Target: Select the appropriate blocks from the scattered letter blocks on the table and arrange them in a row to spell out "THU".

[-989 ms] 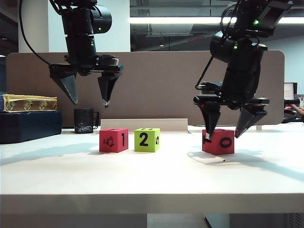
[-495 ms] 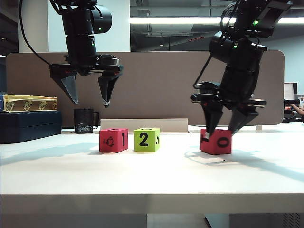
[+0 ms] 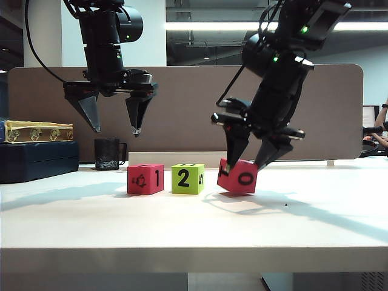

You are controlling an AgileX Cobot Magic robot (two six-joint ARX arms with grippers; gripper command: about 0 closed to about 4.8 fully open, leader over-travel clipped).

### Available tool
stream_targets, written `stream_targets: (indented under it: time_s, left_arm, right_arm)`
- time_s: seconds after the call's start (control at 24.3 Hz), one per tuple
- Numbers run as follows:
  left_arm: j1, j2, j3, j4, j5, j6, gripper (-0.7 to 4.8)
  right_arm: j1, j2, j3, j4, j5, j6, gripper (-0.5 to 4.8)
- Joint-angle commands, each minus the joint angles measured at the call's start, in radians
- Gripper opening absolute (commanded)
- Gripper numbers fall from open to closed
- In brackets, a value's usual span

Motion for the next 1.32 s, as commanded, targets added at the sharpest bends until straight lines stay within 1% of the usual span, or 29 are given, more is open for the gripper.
stream_targets:
  time_s: [0.04,0.08,0.21,0.33,0.37,0.41,0.49,0.7,0.74,0.82,0.87,0.91,0.95,0.99,1.07,1.11,1.2,1.24,1.28,1.32]
  left_arm:
    - [-0.001,-0.01,0.005,0.003,0.005,0.005,4.79]
    - [-0.001,-0.01,0.005,0.004,0.005,0.005,4.79]
    - [-0.001,-0.01,0.005,0.005,0.005,0.005,4.79]
    - [-0.001,-0.009,0.005,0.01,0.005,0.005,4.79]
    - [-0.001,-0.009,0.005,0.012,0.005,0.005,4.79]
    - [-0.001,-0.009,0.005,0.014,0.005,0.005,4.79]
    - [-0.001,-0.009,0.005,0.023,0.005,0.005,4.79]
    - [0.0,-0.009,0.005,0.028,0.004,0.005,4.79]
    - [0.0,-0.009,0.005,0.031,0.002,0.005,4.79]
    - [0.005,-0.009,0.005,0.04,0.001,0.005,4.79]
    - [0.01,-0.009,0.005,0.049,-0.006,0.005,4.79]
    - [0.015,-0.009,0.005,0.056,-0.012,0.005,4.79]
    - [0.024,-0.007,0.005,0.071,-0.034,0.002,4.43]
    - [0.039,-0.004,0.005,0.09,-0.045,0.0,3.09]
    - [0.053,0.0,0.005,0.103,-0.038,-0.001,2.25]
    - [0.058,0.004,0.005,0.106,-0.04,-0.002,2.01]
    - [0.061,0.013,0.005,0.108,-0.037,0.002,1.5]
    - [0.061,0.018,0.005,0.108,-0.032,0.002,1.2]
    - [0.061,0.032,0.004,0.11,-0.02,0.017,0.48]
    - [0.061,0.037,0.002,0.112,-0.018,0.024,0.3]
  right_arm:
    - [0.003,0.018,0.003,-0.003,-0.003,0.031,3.38]
    - [0.003,0.025,0.003,-0.005,-0.006,0.031,3.65]
    - [0.005,0.027,0.004,-0.003,-0.023,0.031,3.74]
    - [0.006,0.024,0.005,0.029,-0.061,0.031,4.08]
    - [0.006,0.024,0.008,0.036,-0.073,0.031,4.1]
    - [0.007,0.024,0.02,0.035,-0.079,0.031,4.11]
    - [0.009,0.024,0.089,0.017,-0.105,0.031,4.44]
    - [0.009,0.024,0.196,-0.043,-0.086,0.026,4.43]
    - [0.009,0.024,0.212,-0.057,-0.064,0.023,4.42]
    - [0.008,0.024,0.216,-0.085,0.0,0.014,3.88]
    - [0.007,0.024,0.216,-0.109,0.058,-0.021,2.59]
    - [0.006,0.024,0.216,-0.117,0.082,-0.033,1.82]
    - [0.004,0.024,0.216,-0.132,0.124,-0.053,0.52]
    - [-0.005,0.024,0.216,-0.145,0.142,-0.056,0.16]
    - [-0.017,0.026,0.215,-0.152,0.141,-0.056,0.16]
    - [-0.023,0.026,0.214,-0.152,0.137,-0.056,0.16]
    - [-0.033,0.026,0.214,-0.153,0.135,-0.055,-0.06]
    - [-0.037,0.026,0.214,-0.153,0.134,-0.055,-0.05]
    - [-0.044,0.026,0.214,-0.161,0.134,-0.056,-0.05]
    - [-0.044,0.027,0.214,-0.166,0.134,-0.056,-0.05]
